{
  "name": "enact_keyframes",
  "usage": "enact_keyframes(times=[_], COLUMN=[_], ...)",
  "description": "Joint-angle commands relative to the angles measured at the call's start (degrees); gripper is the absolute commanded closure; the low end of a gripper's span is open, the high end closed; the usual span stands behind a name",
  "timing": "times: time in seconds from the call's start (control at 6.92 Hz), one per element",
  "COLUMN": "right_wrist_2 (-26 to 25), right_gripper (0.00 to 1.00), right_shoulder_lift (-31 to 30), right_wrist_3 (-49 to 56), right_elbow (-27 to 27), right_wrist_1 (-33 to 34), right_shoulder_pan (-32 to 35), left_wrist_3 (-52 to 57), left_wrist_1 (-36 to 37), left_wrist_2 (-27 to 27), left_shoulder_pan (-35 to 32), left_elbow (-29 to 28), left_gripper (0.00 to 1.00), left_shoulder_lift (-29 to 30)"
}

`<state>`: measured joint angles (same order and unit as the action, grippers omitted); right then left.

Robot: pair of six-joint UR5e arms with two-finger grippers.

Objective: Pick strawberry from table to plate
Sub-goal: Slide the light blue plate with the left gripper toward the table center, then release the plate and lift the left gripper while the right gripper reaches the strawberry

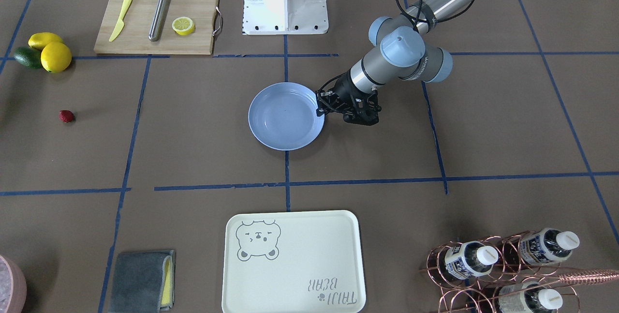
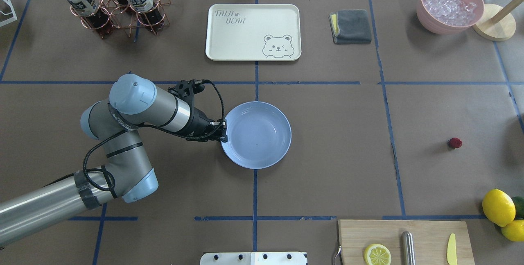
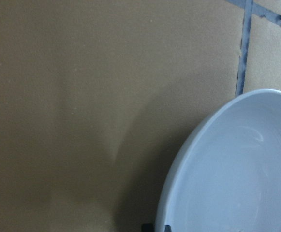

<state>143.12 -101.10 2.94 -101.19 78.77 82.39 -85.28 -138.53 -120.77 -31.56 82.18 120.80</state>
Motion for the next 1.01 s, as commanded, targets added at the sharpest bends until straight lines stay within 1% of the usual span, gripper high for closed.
enact_keyframes(times=[0.0, 0.14, 0.29, 0.43, 0.58, 0.72, 0.87], right_wrist_2=[0.40, 0.40, 0.40, 0.40, 0.05, -0.38, -3.17], right_gripper=[0.00, 0.00, 0.00, 0.00, 0.00, 0.00, 0.00], right_shoulder_lift=[0.03, 0.12, 0.20, 0.47, 0.47, 0.29, -0.23], right_wrist_3=[-0.04, -0.04, -1.09, -6.67, -14.47, -23.68, -33.69], right_elbow=[-0.06, -0.06, -0.23, -0.76, -0.76, -0.67, -0.67], right_wrist_1=[0.07, 0.07, -0.02, -1.06, -6.64, -13.83, -20.43], right_shoulder_pan=[-0.03, -0.12, -0.73, -2.04, -4.49, -7.48, -11.77], left_wrist_3=[0.03, 0.20, -0.06, -0.23, -0.23, -0.23, -0.32], left_wrist_1=[-0.77, -2.69, -2.71, -2.36, -2.19, -2.01, -1.92], left_wrist_2=[0.01, 0.01, 0.53, 1.32, 1.07, 0.98, 0.89], left_shoulder_pan=[0.09, 0.01, -0.34, -2.00, -4.10, -5.60, -5.97], left_elbow=[0.00, 0.08, 0.87, 2.70, 6.03, 9.11, 9.40], left_gripper=[0.51, 0.32, 0.22, 0.22, 0.22, 0.22, 0.21], left_shoulder_lift=[-0.29, -0.73, -1.00, -1.09, -3.00, -4.67, -4.78])
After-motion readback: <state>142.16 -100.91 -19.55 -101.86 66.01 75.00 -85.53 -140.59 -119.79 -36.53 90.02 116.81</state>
